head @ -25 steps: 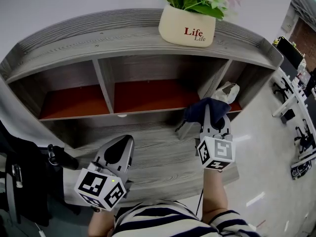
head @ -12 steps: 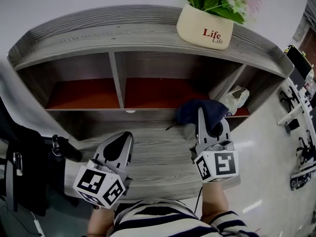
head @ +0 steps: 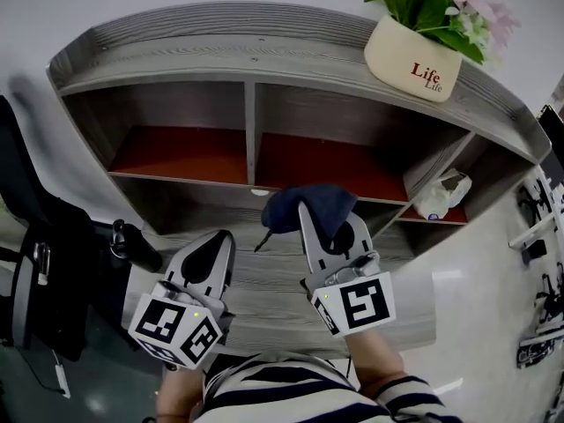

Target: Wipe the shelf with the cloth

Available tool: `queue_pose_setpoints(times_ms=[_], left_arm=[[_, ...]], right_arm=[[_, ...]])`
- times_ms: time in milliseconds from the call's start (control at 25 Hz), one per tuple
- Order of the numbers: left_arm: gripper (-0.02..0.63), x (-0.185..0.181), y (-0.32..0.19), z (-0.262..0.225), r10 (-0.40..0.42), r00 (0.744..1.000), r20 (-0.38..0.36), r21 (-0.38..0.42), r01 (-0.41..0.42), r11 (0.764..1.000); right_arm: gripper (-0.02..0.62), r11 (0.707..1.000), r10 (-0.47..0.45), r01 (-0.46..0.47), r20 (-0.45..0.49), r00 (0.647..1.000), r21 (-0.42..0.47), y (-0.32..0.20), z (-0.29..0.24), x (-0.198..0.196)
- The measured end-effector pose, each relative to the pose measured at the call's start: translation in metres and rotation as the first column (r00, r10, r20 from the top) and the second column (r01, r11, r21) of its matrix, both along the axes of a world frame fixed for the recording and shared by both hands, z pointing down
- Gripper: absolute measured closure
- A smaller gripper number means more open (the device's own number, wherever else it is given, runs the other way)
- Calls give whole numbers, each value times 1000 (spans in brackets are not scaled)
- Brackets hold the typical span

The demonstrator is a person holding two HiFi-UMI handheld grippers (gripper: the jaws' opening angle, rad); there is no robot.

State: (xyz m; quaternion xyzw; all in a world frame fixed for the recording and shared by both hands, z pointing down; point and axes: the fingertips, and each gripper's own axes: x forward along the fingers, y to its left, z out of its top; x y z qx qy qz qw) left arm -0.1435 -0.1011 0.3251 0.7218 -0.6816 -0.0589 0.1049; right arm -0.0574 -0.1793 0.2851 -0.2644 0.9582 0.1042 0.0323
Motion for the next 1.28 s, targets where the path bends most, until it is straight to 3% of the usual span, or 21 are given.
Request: queue_pose_setpoints(times_ms=[240,600,920,1280], left_arm=[[590,-13,13,2,-51,999,4,-10,51,999],[590,-21,22,5,-76,997,9,-25,77,997],[591,-12,11,6,-31,999,10,-28,32,999],[591,16,-13,7,80,997,4,-27,-80,996]], right_arm=[[551,996,-75,74,17,997,39,16,0,-44],[551,991,4,18,-170,985,130,4,32,-75],[551,984,82,-47,-202,976,170,-10,34,-58],[551,972,206,-179,-188,960,151,-33,36,-6]])
